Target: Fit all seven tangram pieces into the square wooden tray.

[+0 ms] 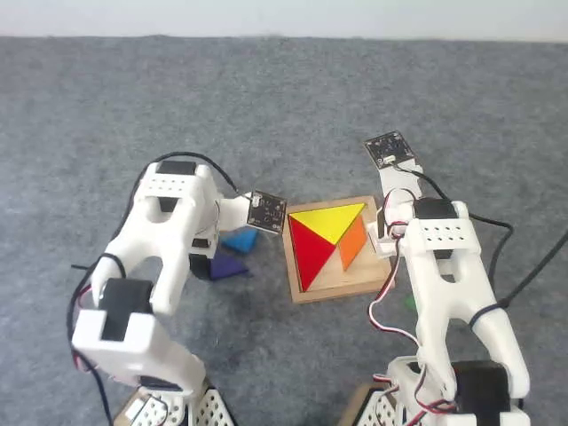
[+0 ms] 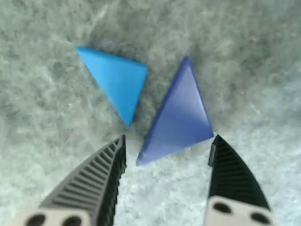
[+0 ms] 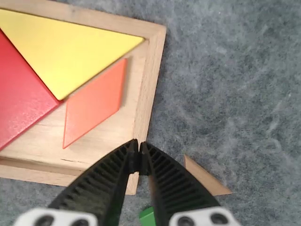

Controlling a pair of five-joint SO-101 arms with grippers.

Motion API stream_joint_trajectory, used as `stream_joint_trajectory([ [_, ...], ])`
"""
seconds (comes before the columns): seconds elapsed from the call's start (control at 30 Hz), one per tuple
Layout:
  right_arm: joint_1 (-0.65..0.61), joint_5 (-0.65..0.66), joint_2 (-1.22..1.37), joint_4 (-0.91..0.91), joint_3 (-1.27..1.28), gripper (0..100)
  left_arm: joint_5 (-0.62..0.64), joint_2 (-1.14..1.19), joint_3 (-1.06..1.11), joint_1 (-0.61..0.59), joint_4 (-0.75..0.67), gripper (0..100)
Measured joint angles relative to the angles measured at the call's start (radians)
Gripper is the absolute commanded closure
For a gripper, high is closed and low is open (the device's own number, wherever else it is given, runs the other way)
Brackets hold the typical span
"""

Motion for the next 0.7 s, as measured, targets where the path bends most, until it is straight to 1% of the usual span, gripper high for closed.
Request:
stream_joint_trajectory([
  [0.37, 0.0, 0.0, 0.0, 0.0, 0.0, 99.1, -0.009, 0.021, 0.009, 0.014, -0.009, 72],
  [0.6, 0.0, 0.0, 0.0, 0.0, 0.0, 99.1, -0.008, -0.021, 0.092, 0.021, -0.077, 71],
  [0.7, 0.0, 0.0, 0.0, 0.0, 0.0, 99.1, 0.025, -0.044, 0.121, 0.021, -0.103, 71],
])
